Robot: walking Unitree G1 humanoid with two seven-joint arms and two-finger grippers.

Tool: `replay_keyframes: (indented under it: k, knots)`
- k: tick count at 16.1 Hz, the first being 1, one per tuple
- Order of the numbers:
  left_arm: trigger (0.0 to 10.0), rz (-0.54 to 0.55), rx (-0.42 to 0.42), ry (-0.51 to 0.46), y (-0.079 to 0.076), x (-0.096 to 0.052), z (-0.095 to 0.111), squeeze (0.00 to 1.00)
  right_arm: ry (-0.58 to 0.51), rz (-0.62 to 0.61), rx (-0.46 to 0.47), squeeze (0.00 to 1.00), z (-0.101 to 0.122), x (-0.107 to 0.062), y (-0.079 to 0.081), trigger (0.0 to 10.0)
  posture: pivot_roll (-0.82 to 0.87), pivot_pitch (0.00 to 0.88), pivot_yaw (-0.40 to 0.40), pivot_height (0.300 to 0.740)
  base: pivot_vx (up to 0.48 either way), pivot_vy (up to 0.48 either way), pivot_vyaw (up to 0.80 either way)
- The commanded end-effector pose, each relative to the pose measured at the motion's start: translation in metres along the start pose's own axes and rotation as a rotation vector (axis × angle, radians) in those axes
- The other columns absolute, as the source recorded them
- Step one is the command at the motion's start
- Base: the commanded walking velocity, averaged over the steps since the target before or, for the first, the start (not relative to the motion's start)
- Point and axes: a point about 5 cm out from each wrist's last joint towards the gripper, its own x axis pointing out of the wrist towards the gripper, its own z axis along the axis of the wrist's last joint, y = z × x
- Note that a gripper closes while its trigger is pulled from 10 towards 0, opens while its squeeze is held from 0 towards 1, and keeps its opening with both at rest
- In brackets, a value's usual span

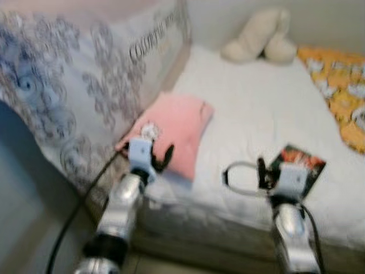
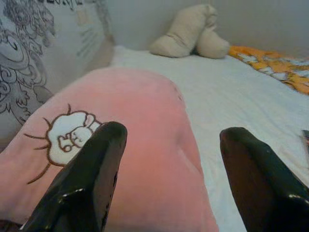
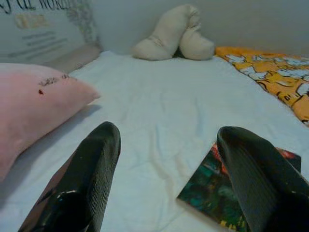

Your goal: Clean up the room

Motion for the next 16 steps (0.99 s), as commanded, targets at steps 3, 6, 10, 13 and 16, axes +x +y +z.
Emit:
replay_keyframes:
  k: [3,6,10,13,16]
  knots:
    - [10.0,0.002,0.029,0.008,0.000,0.009,0.003,0.00,0.040,0.015,-0.012,1.00,-0.012,-0.015,-0.004,10.0,0.10,0.000,0.035,0.740,0.000,-0.439,0.00]
    - [10.0,0.004,0.023,0.015,0.002,0.013,0.002,0.00,0.061,0.012,-0.018,1.00,-0.016,-0.018,-0.005,10.0,0.09,0.000,0.037,0.740,0.000,-0.437,0.00]
    - [10.0,0.061,0.046,0.064,0.005,0.012,-0.009,0.00,0.052,0.065,-0.046,0.00,-0.010,-0.014,-0.002,10.0,0.08,0.000,0.036,0.740,0.068,-0.208,0.00]
    - [10.0,0.062,-0.014,0.061,0.008,0.018,-0.005,0.00,0.062,0.107,-0.089,0.00,-0.010,-0.010,0.005,10.0,0.08,0.000,0.032,0.740,0.126,0.097,-0.27]
    - [10.0,0.041,0.047,0.057,0.006,0.021,-0.002,0.00,0.065,0.133,-0.079,0.00,-0.010,-0.009,0.011,10.0,0.09,0.000,0.028,0.740,0.333,0.346,-0.80]
